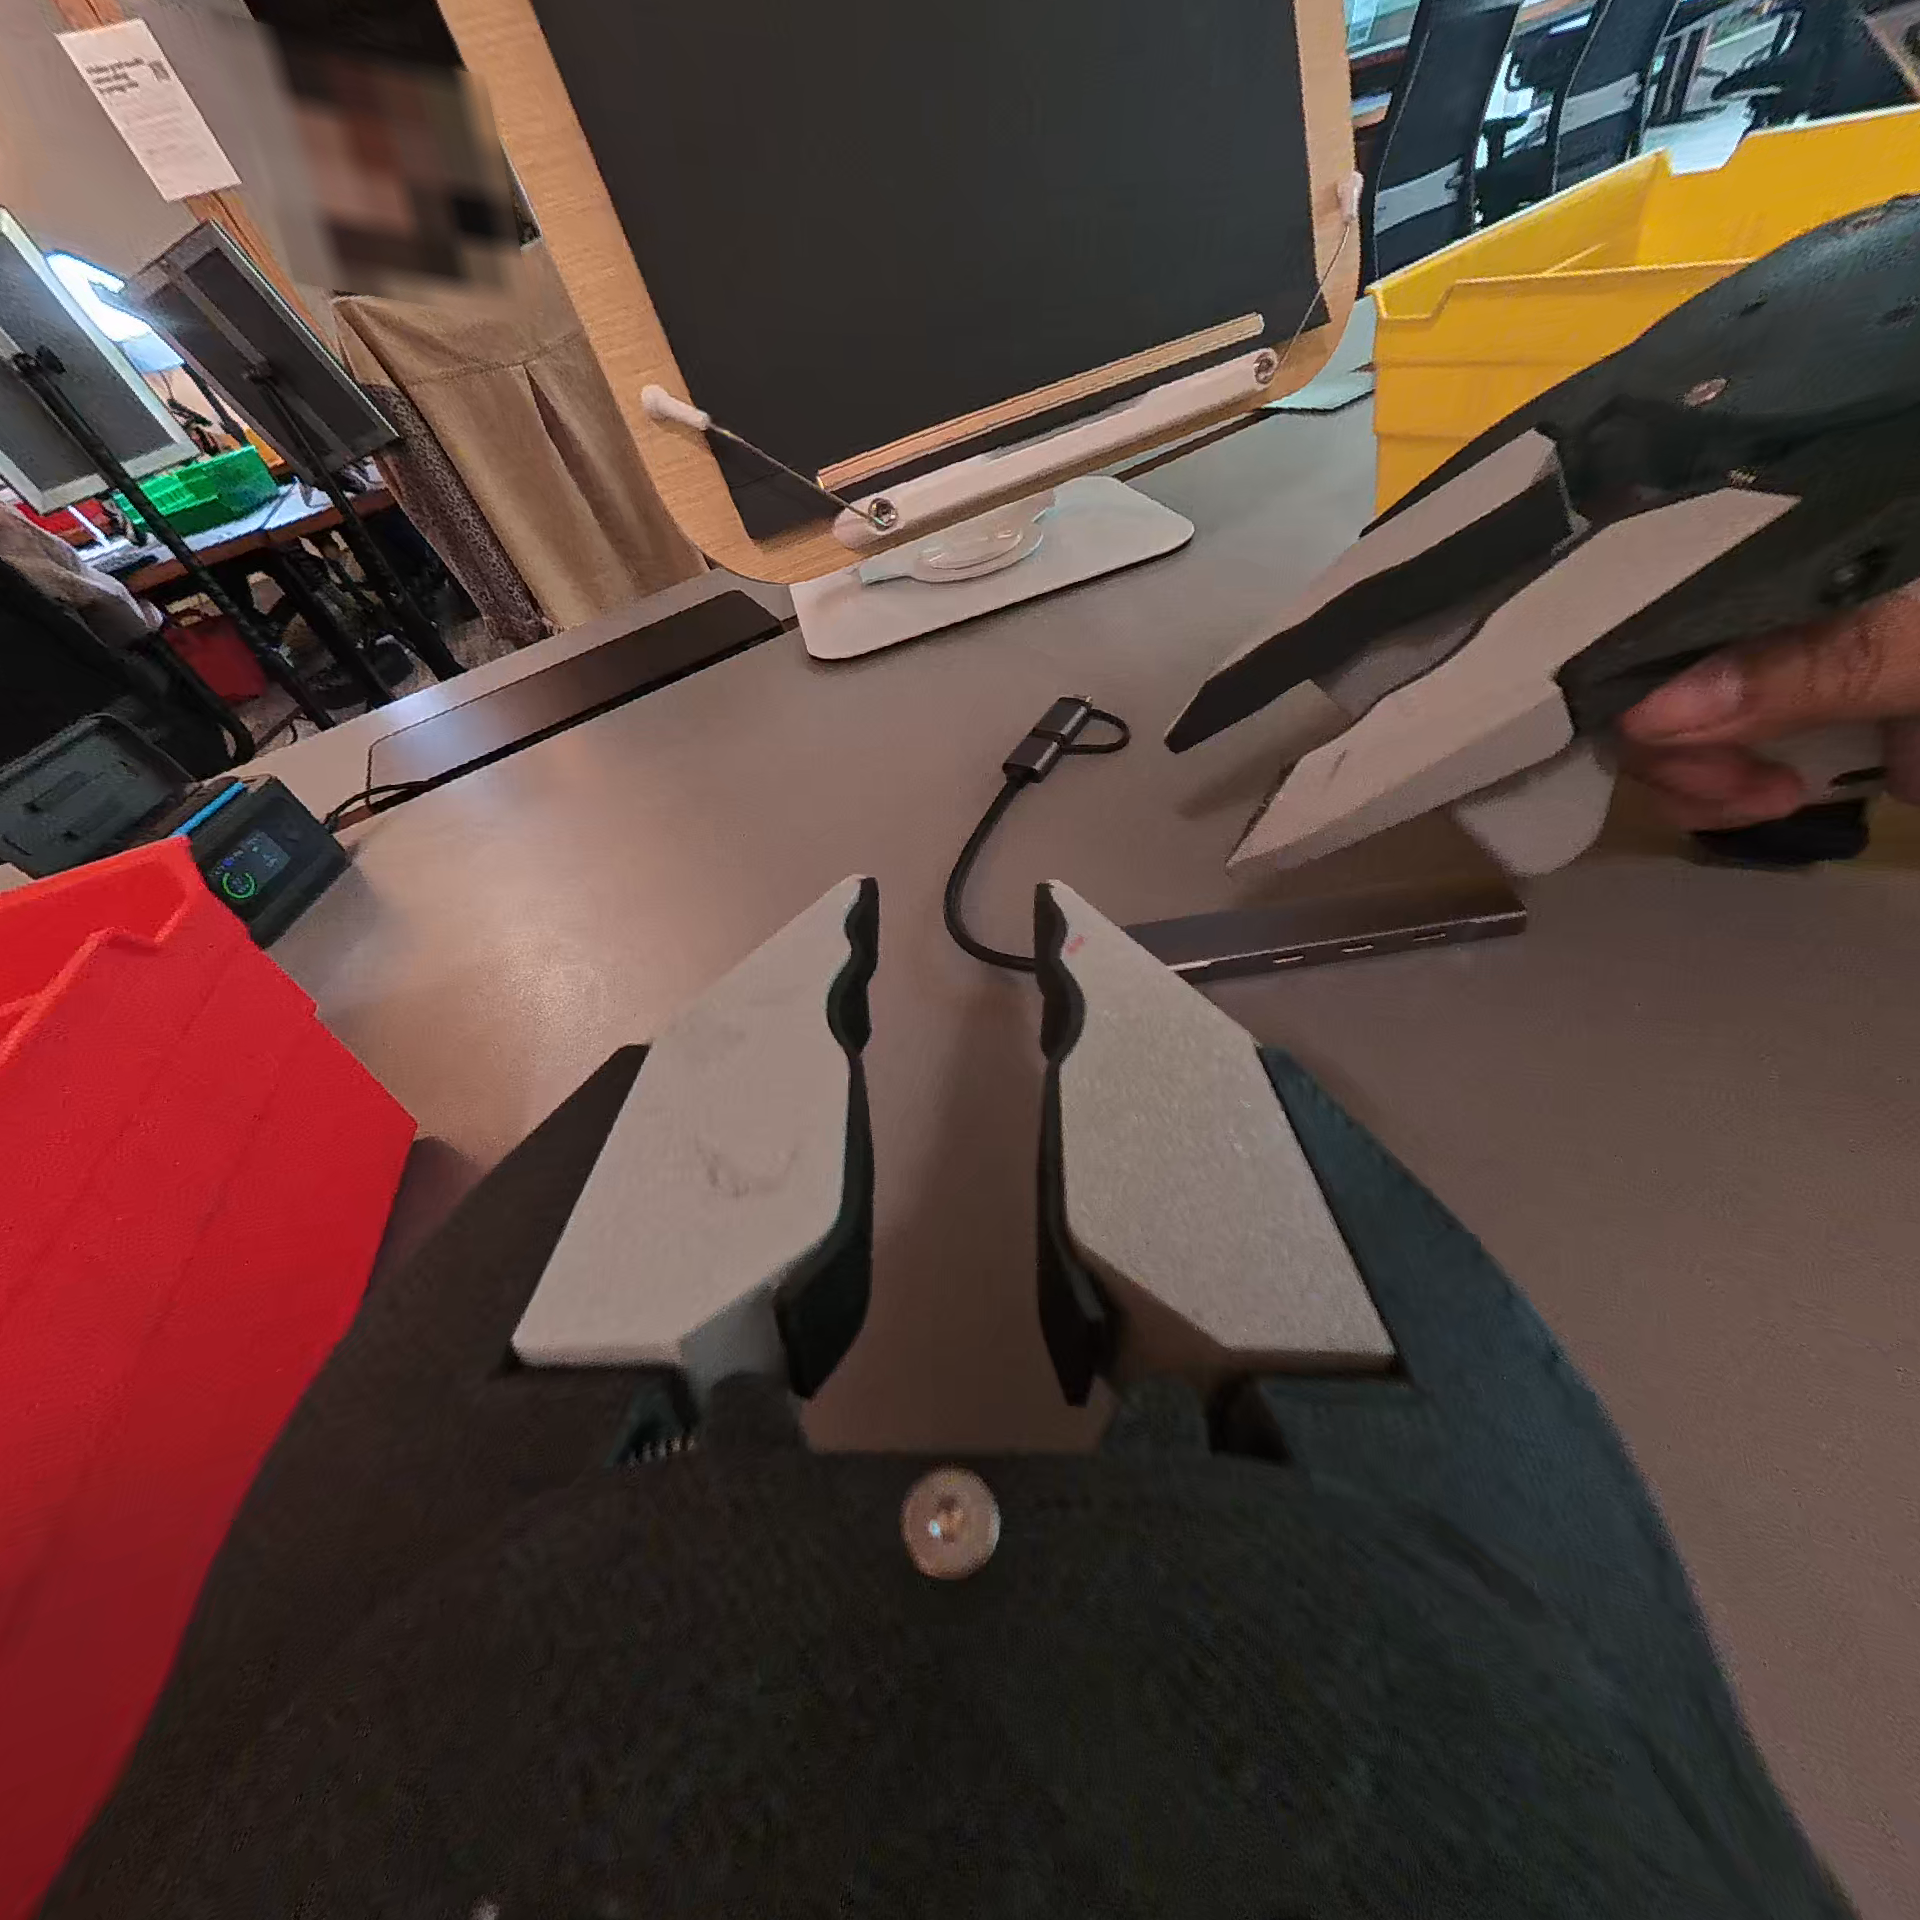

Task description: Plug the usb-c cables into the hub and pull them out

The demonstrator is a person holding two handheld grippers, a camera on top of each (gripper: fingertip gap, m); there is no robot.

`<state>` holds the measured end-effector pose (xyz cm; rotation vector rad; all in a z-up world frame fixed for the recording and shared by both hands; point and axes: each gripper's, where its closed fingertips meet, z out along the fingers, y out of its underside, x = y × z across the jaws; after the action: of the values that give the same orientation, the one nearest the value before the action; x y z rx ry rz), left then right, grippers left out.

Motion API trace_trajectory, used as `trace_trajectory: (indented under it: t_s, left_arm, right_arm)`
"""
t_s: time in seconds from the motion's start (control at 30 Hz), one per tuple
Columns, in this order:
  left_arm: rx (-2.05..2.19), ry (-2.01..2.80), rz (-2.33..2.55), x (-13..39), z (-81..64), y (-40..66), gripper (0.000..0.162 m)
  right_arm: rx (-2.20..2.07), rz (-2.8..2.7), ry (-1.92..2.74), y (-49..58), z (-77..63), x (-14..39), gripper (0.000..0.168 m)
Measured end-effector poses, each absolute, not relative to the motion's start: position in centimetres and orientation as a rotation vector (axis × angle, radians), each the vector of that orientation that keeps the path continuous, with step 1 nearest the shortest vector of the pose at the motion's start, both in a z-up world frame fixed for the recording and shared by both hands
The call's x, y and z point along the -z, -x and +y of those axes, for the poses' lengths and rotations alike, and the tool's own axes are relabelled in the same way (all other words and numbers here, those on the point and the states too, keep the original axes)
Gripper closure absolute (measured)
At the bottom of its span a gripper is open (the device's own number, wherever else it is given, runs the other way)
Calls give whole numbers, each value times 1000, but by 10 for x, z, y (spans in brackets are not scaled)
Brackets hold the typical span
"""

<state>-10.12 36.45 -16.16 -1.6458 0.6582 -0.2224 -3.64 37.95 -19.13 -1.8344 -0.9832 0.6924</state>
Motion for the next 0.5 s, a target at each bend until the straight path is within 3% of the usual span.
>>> trace_trajectory:
  t_s: [0.1,0.33,0.5]
  left_arm:
    - [250,1624,625,156,364,105,141]
    - [216,1629,617,157,364,106,116]
    - [208,1625,597,156,364,108,117]
  right_arm:
    - [-682,-958,1825,34,382,188,111]
    - [-683,-941,1829,34,384,189,108]
    - [-661,-940,1817,34,385,187,108]
